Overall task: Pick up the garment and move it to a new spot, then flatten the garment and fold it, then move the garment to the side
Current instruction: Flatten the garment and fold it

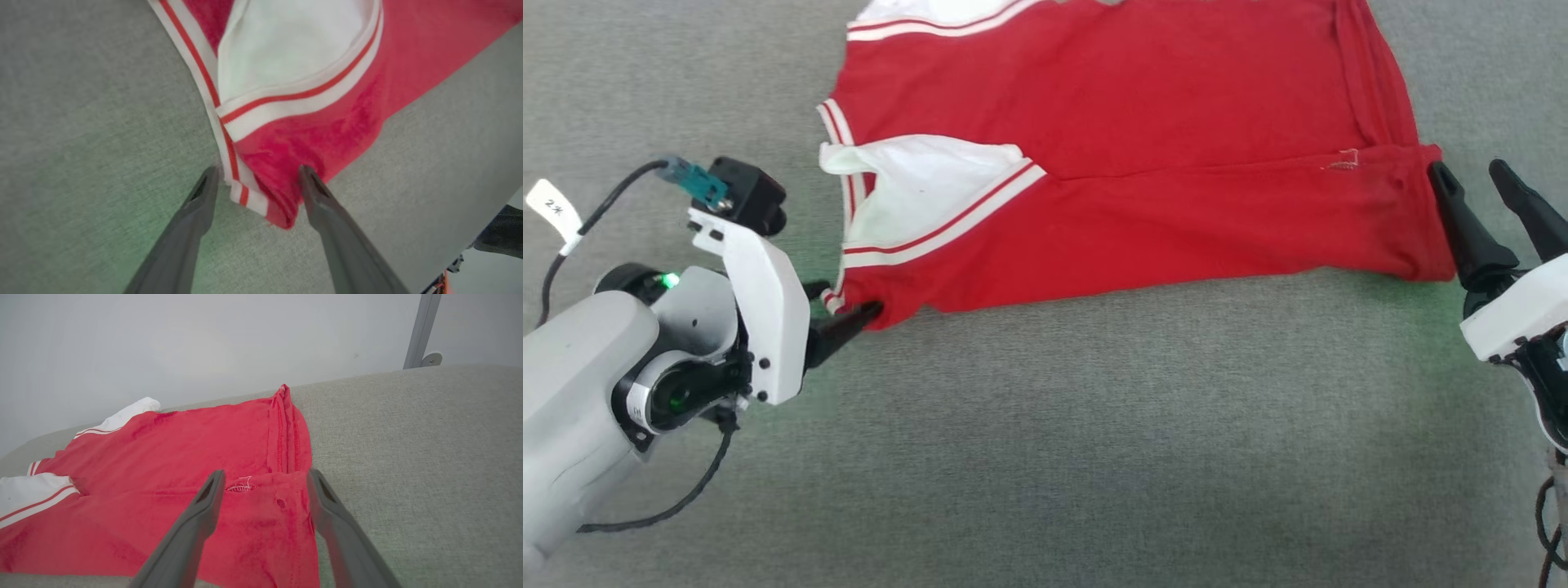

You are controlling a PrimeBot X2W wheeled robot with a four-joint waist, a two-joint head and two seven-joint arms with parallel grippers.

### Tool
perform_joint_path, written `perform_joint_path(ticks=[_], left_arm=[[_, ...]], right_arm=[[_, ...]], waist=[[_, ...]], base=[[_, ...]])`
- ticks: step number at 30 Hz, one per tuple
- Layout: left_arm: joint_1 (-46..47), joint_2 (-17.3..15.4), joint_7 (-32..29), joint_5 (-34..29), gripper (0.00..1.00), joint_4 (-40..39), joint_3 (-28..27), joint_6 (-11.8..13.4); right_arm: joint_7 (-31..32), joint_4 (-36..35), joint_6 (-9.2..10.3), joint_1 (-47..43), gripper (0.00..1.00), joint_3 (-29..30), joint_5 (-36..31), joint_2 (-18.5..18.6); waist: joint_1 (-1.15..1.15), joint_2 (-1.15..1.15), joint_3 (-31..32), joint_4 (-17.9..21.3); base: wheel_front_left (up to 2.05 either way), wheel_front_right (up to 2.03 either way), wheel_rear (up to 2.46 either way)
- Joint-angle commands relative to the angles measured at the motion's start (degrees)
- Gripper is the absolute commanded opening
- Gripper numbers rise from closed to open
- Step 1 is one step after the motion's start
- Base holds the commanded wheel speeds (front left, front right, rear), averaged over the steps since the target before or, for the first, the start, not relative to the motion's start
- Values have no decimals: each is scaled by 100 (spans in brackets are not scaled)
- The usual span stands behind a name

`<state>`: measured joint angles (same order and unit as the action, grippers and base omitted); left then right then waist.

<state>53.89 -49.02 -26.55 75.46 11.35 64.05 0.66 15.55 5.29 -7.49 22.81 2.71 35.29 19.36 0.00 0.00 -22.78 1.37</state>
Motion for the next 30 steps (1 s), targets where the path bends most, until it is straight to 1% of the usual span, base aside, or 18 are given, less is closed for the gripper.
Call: perform_joint_path(ticks=[1,4,7,8,9,10,11,12,14,16,19,23,30], left_arm=[[45,-20,-95,16,100,48,38,54],[25,-20,-403,34,100,206,188,98],[-75,107,-607,253,100,277,222,-27],[-92,146,-630,315,85,301,223,-49],[-107,178,-670,375,48,334,221,-69],[-112,205,-709,390,32,333,244,-139],[-126,225,-725,430,6,329,254,-191],[-143,245,-732,482,0,326,247,-248],[-147,271,-684,488,0,294,225,-312],[-106,245,-577,406,0,284,180,-317],[-37,305,-514,357,0,249,157,-344],[29,391,-405,240,0,214,169,-396],[66,604,-189,139,0,192,135,-489]], right_arm=[[-32,-35,0,-50,100,-10,26,-22],[-45,-66,0,-23,100,-11,27,-27],[-53,-80,0,-16,100,-14,16,-19],[-44,-80,0,-21,100,-24,7,-7],[-23,-77,0,-27,100,-37,-3,14],[4,-83,0,-33,100,-66,-23,39],[53,-91,0,-39,100,-104,-51,78],[93,-98,0,-45,100,-162,-89,131],[227,-125,0,-41,100,-292,-153,271],[461,-133,0,-5,100,-447,-210,461],[930,-177,0,123,100,-750,-322,803],[1620,-181,1,294,100,-1073,-255,1171],[2774,41,1,553,100,-1318,-183,1508]], waist=[[0,0,-72,78],[0,0,-170,182],[0,0,-242,259],[0,0,-261,275],[0,0,-275,286],[0,0,-285,296],[0,0,-290,304],[0,0,-296,306],[0,0,-303,301],[0,0,-317,279],[0,0,-370,220],[0,0,-434,108],[0,0,-540,-86]], base=[[0,0,0],[0,0,0],[0,0,0],[0,0,0],[0,0,0],[0,0,0],[0,0,0],[0,0,0],[0,0,0],[0,0,0],[0,0,0],[0,0,0],[0,0,0]])
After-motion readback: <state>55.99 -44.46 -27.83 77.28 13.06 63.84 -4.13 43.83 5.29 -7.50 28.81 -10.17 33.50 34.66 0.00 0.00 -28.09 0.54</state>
